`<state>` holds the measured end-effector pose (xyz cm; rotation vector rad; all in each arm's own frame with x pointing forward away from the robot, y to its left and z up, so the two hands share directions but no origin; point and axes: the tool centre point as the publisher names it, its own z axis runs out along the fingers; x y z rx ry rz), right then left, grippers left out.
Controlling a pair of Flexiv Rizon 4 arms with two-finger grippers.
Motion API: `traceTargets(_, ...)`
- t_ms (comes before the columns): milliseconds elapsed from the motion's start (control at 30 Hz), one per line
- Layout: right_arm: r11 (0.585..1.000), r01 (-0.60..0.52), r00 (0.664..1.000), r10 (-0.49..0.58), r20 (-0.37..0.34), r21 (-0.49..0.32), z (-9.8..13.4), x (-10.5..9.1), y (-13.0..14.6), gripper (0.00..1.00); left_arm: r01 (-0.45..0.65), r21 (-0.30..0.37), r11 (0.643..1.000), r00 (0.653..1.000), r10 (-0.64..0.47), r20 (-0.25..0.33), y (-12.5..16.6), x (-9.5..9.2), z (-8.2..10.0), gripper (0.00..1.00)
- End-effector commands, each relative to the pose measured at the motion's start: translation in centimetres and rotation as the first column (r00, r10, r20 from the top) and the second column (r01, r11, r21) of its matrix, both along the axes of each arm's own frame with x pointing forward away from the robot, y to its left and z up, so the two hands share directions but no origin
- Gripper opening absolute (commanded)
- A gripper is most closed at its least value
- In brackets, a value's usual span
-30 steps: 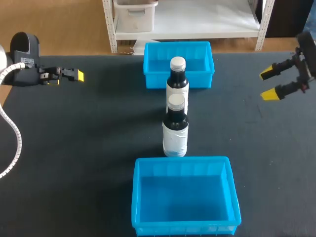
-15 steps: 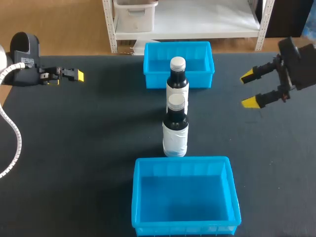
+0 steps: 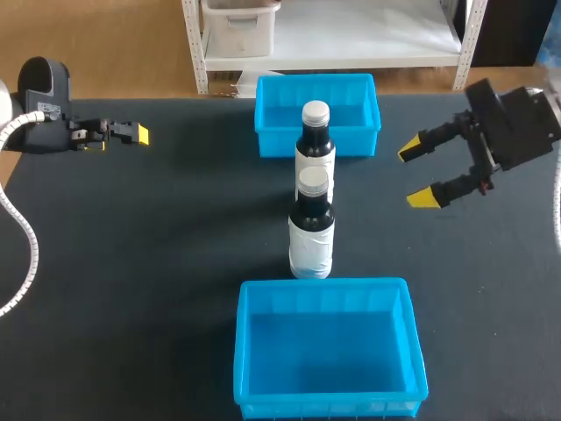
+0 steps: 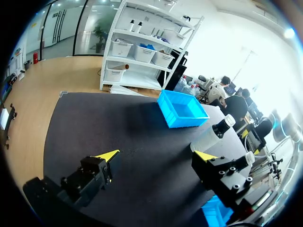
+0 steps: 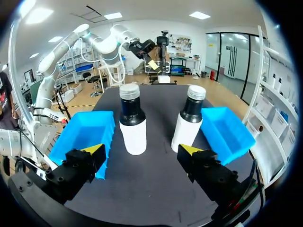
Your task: Pick up the bottle, and place it in the far bin if it is heavy, or in the near bin if it is light.
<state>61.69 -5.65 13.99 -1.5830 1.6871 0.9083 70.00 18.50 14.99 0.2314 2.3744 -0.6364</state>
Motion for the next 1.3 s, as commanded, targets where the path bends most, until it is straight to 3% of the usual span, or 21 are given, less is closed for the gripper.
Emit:
traceTargets(33,1.0,-0.016,1.0,0.016,-0.003,-0.017,0.3,-0.4,1.0,1.0,0.0,0.0,1.0,1.0,0.0,0.0,0.0,0.0,0.0,1.0)
traceTargets(500,0.997,-0.08,0.997,0.08,-0.009,-0.017,0.1,-1.2,4.0,1.0,0.0,0.0,1.0,1.0,0.0,0.0,0.0,0.0,0.0,1.0)
traceTargets(1300,0.999,-0.041,0.999,0.041,-0.024,0.025,-1.4,-1.8,8.8,1.0,0.0,0.0,1.0,1.0,0.0,0.0,0.0,0.0,0.0,1.0)
